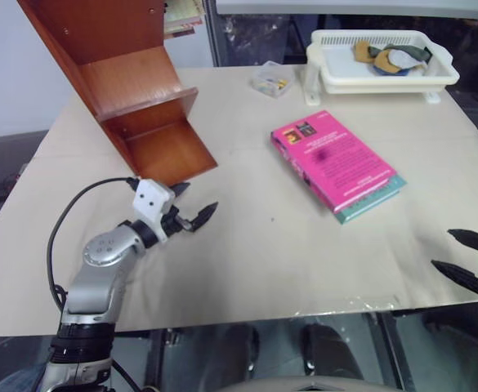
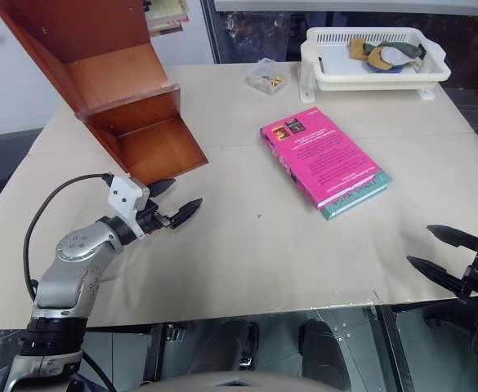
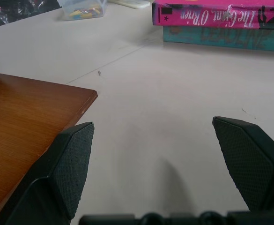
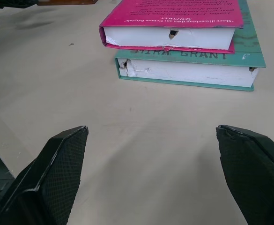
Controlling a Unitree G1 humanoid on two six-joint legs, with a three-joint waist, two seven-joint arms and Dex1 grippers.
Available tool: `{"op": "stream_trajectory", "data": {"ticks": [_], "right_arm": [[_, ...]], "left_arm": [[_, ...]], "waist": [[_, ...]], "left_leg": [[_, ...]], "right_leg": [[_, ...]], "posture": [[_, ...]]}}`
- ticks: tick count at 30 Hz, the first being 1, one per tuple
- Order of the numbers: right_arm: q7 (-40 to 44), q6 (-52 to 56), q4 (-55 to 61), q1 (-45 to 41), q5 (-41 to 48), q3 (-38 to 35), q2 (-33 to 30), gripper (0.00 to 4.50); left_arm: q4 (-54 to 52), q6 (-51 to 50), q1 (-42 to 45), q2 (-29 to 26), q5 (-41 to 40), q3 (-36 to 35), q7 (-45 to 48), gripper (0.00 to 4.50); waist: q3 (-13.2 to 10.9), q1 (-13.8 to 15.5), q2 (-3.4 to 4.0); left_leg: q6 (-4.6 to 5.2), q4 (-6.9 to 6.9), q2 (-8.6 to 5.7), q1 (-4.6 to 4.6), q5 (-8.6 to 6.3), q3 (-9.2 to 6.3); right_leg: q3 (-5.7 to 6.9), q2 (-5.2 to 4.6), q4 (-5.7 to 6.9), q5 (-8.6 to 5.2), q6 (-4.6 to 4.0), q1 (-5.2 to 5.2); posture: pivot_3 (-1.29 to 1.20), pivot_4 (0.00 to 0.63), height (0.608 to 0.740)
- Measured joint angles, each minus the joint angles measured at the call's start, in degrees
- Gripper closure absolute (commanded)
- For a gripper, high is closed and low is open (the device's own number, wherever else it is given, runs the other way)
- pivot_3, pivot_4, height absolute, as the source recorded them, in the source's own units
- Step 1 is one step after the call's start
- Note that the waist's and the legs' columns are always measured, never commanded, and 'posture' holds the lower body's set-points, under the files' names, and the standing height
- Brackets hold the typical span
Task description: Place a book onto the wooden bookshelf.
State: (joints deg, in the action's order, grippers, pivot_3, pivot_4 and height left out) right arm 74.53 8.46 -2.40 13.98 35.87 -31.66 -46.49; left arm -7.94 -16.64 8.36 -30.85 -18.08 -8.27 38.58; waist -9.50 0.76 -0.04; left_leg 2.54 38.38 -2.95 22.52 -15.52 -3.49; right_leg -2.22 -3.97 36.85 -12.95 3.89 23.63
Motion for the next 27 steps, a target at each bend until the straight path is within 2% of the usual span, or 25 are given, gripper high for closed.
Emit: {"op": "stream_trajectory", "data": {"ticks": [27], "right_arm": [[-0.77,-0.09,-0.76,-3.18,-1.96,2.10,1.25,0.00]], "left_arm": [[-1.47,-0.38,-1.01,0.77,-0.10,-0.06,-1.58,0.04]], "waist": [[0.00,0.00,0.00]], "left_leg": [[-0.01,0.00,0.00,0.00,0.00,0.00]], "right_leg": [[0.00,0.00,0.00,0.00,0.00,0.00]], "posture": [[0.00,0.150,0.740]]}}
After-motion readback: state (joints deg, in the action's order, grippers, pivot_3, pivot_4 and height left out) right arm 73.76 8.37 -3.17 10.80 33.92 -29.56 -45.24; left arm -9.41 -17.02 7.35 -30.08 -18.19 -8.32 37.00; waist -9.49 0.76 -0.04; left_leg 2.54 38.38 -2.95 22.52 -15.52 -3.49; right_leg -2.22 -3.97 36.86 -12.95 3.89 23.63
